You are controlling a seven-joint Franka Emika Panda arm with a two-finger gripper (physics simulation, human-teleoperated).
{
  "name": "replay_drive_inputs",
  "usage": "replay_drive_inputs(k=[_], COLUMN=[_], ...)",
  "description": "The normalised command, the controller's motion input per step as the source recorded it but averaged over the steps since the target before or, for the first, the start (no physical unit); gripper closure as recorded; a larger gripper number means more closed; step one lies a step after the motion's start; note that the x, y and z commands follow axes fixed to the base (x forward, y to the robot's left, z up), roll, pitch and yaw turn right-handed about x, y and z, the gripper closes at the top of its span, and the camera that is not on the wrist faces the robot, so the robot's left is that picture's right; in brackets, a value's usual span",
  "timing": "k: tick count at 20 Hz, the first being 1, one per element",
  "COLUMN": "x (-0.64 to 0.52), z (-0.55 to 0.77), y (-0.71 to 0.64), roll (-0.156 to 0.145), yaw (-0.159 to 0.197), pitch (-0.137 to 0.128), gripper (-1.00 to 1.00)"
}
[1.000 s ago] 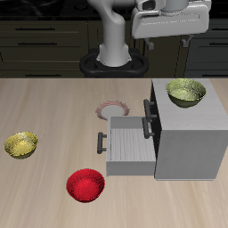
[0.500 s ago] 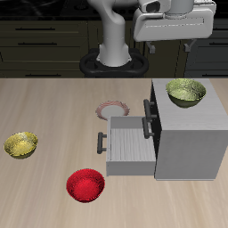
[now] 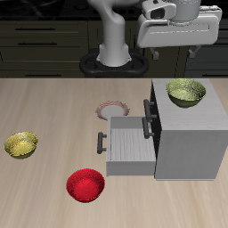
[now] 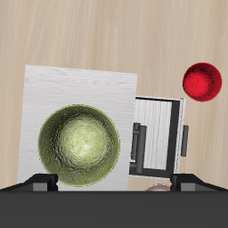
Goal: Place the green bowl in the bottom drawer of the white cabinet and close the drawer
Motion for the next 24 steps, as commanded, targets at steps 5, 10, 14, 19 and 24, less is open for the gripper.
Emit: replay_drive_inputs(k=[5,10,14,19,24], x=[0.15,0.16,0.03,0.03,-0.06], z=[-0.24,-0.35,-0.21,-0.40,-0.43], y=[0.19,0.15,0.00,-0.07,-0.12], roll=[0.020,0.010,0.003,0.000,-0.008], yaw=[0.026,0.008,-0.005,-0.017,-0.032], pitch=[0.021,0.044,0.023,0.053,0.078], gripper=[-1.00,-1.00,-1.00,-1.00,-1.00])
